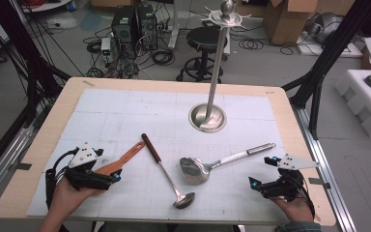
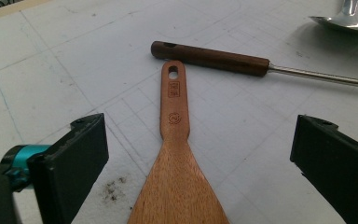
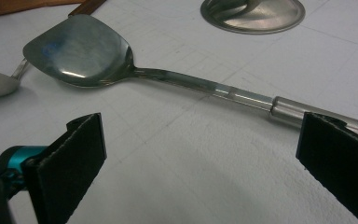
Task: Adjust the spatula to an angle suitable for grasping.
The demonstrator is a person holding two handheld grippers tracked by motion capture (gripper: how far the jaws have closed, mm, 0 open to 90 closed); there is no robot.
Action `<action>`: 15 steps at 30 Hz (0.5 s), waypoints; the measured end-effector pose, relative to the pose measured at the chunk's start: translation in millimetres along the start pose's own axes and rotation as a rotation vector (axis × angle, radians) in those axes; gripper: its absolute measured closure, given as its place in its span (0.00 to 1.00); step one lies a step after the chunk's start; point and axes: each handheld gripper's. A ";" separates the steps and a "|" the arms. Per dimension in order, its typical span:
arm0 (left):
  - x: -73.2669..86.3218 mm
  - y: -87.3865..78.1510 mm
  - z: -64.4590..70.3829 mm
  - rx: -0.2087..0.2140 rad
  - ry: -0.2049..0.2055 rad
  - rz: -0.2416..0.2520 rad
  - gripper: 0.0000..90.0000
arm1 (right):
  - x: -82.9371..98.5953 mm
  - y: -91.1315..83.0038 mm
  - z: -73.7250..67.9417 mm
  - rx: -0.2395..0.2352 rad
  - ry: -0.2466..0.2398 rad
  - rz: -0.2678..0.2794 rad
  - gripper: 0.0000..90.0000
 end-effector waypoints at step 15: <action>0.1 -1.1 0.8 0.003 0.004 0.003 0.05 | 1.1 0.5 0.8 0.001 0.002 -0.001 0.01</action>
Point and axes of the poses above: each handheld gripper's, and its own axes: y roughly forward along the jaws, x roughly out of its underside, z roughly to its right
